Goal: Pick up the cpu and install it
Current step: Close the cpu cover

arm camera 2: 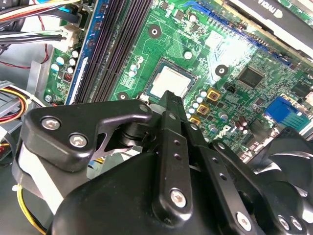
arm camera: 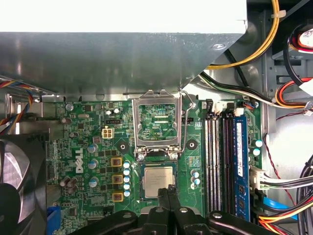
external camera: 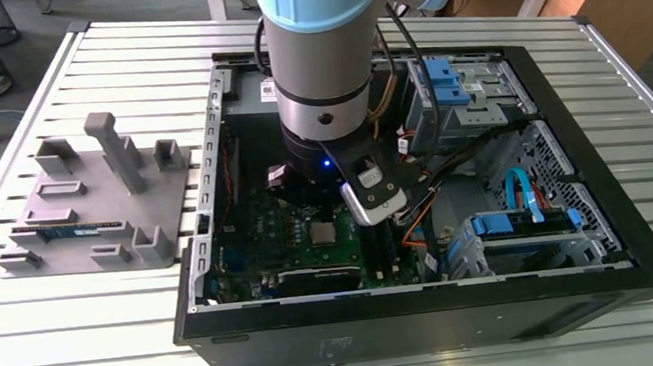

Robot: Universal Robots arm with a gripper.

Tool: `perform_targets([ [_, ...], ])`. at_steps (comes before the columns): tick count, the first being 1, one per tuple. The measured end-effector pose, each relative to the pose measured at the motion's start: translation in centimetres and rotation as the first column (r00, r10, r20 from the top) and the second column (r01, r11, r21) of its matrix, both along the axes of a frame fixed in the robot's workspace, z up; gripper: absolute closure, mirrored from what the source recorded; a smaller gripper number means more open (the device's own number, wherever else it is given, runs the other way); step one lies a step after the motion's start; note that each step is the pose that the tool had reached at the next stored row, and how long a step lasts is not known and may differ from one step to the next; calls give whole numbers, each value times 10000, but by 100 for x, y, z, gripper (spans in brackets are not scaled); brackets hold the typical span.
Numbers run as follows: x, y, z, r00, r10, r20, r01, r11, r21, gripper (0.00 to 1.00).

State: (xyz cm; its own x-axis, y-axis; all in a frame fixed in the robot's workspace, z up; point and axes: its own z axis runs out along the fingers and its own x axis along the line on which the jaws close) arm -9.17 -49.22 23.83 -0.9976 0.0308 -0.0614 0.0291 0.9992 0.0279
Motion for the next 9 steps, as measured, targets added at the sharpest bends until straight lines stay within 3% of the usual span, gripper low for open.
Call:
perform_targets([
  [5, 20, 11, -14, 10000, 1, 0, -1, 10000, 0, 89],
  [9, 83, 27, -30, 10000, 0, -1, 0, 10000, 0, 89],
])
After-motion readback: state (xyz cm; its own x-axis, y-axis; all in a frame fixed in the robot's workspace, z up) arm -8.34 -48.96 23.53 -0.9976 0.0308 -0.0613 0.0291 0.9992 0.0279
